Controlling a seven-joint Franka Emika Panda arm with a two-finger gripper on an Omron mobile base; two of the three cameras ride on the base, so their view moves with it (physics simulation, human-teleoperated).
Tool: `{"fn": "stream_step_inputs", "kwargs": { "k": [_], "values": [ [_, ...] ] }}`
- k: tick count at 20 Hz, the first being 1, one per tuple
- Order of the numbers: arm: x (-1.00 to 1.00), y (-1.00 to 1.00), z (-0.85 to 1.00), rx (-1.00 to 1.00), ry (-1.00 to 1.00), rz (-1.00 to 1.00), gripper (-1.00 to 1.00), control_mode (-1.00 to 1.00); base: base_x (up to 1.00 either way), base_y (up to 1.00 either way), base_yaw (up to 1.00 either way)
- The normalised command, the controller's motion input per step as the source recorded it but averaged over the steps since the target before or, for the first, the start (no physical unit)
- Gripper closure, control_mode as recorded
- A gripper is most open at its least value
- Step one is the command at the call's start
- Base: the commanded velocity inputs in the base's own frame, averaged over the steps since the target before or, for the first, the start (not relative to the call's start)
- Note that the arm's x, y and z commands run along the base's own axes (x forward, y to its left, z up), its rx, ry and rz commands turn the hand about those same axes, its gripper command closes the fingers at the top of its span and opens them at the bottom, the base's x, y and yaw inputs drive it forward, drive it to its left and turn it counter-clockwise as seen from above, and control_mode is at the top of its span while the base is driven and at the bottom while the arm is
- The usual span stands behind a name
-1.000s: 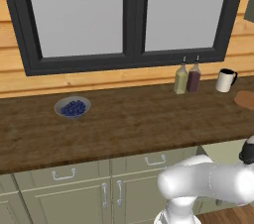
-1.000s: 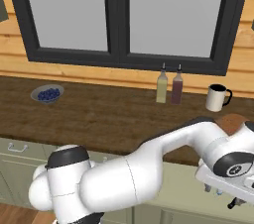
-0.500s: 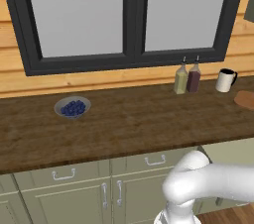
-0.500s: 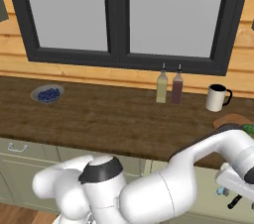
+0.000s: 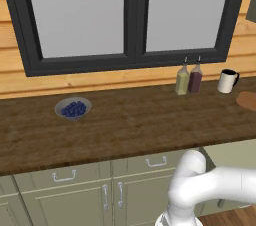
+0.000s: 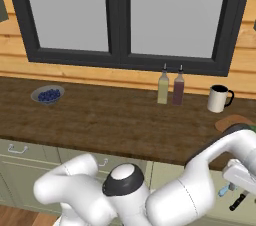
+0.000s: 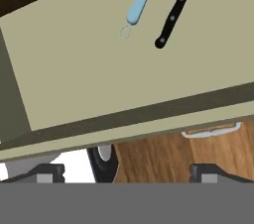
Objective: Place the appropriate cutting tool for cutting the broccoli skin on the cutting board.
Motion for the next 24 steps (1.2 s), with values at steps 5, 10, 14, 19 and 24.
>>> {"fn": "stream_step_inputs", "kwargs": {
  "k": [5,10,14,19,24],
  "values": [
    [0.00,0.01,-0.78,0.00,0.00,0.00,-1.00,-1.00,0.00,0.00,0.00],
    [0.01,0.01,-0.54,0.00,0.00,0.00,-1.00,-1.00,0.00,0.00,0.00],
    [0.00,0.12,-0.36,0.00,0.00,0.01,-1.00,-1.00,0.00,0.00,0.00],
    [0.00,0.32,-0.41,0.00,0.00,0.02,-1.00,-1.00,0.00,0.00,0.00],
    [0.14,0.17,-0.04,0.00,0.00,0.03,-1.00,-1.00,0.00,0.00,0.00]
  ]
}}
